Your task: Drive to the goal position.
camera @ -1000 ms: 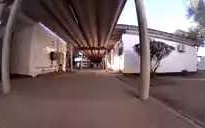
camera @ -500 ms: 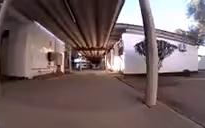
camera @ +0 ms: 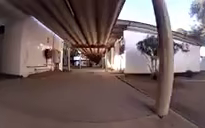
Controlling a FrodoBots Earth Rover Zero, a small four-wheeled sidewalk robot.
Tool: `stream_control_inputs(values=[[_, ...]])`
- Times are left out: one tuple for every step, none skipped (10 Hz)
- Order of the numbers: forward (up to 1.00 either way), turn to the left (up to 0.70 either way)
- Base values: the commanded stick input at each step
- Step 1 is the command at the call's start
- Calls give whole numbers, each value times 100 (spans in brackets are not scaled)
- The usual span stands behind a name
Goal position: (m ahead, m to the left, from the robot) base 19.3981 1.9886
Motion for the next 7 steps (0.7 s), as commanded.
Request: stream_control_inputs(values=[[70,0],[70,0],[70,0],[70,0],[70,0],[70,0],[70,0]])
